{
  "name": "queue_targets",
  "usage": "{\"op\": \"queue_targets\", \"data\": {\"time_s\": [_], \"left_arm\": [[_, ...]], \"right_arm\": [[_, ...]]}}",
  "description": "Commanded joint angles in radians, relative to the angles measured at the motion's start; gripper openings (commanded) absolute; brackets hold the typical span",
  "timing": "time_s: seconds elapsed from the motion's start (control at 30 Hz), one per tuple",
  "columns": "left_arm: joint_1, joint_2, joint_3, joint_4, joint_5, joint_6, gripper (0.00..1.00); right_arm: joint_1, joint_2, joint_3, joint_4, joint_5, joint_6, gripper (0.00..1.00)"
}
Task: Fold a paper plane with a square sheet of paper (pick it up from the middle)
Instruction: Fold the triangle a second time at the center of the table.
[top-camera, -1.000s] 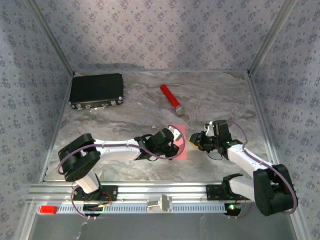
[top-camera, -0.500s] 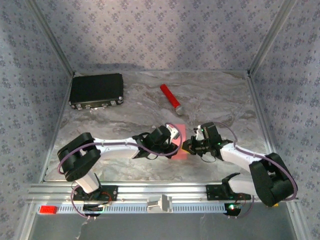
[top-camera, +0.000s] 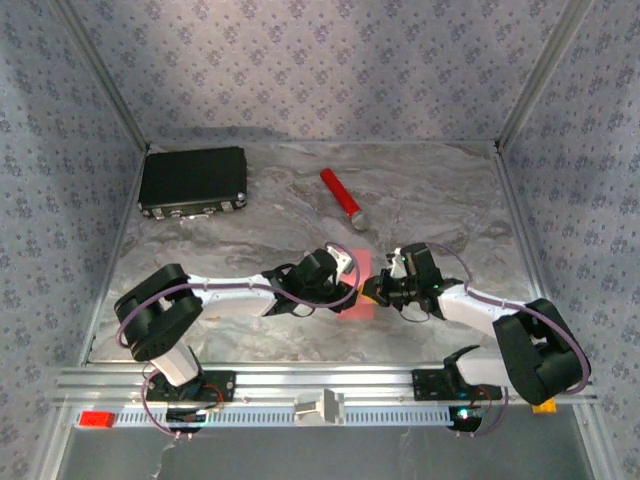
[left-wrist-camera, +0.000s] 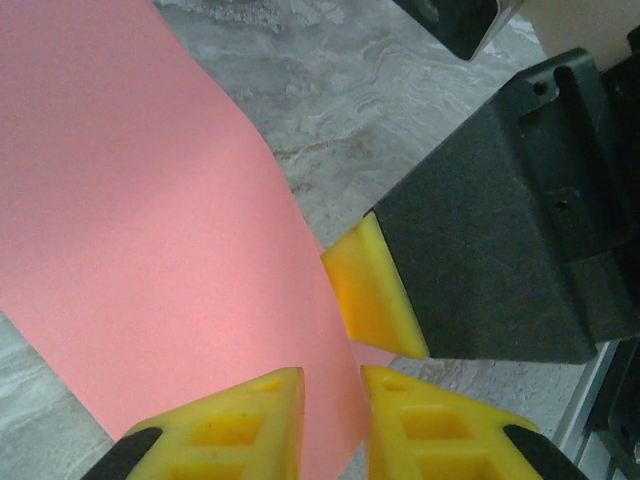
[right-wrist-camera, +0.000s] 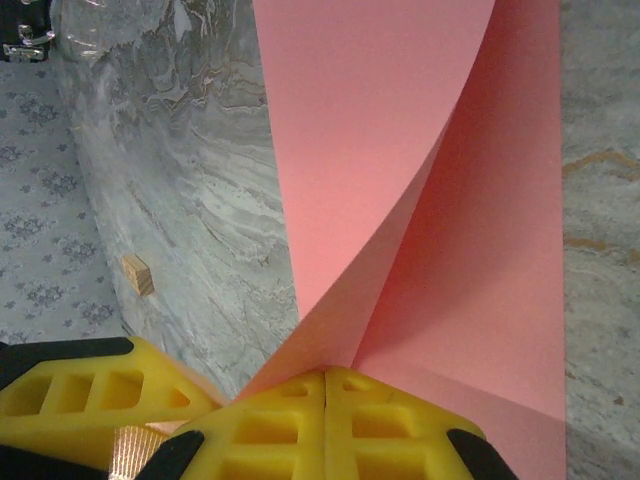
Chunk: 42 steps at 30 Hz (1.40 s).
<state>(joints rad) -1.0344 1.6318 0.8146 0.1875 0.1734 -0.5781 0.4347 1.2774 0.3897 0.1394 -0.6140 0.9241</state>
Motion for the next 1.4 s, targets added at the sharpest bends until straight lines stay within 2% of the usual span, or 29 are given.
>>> {"op": "queue_targets", "data": {"time_s": [0.0, 0.77, 1.2, 1.37], "left_arm": [[0.014, 0.016, -0.006, 0.062, 0.027, -0.020, 0.22], [0.031, 0.040, 0.018, 0.044, 0.021, 0.009, 0.27], [0.033, 0.052, 0.024, 0.044, 0.050, 0.012, 0.23], [0.034, 0.050, 0.020, 0.048, 0.054, 0.011, 0.14]], "right_arm": [[-0.004, 0.010, 0.008, 0.011, -0.007, 0.011, 0.06], [-0.023, 0.003, -0.001, 0.009, -0.017, 0.006, 0.06], [-0.024, 0.002, -0.004, 0.011, -0.016, 0.011, 0.06], [-0.023, 0.000, -0.006, 0.015, -0.021, 0.012, 0.07]]}}
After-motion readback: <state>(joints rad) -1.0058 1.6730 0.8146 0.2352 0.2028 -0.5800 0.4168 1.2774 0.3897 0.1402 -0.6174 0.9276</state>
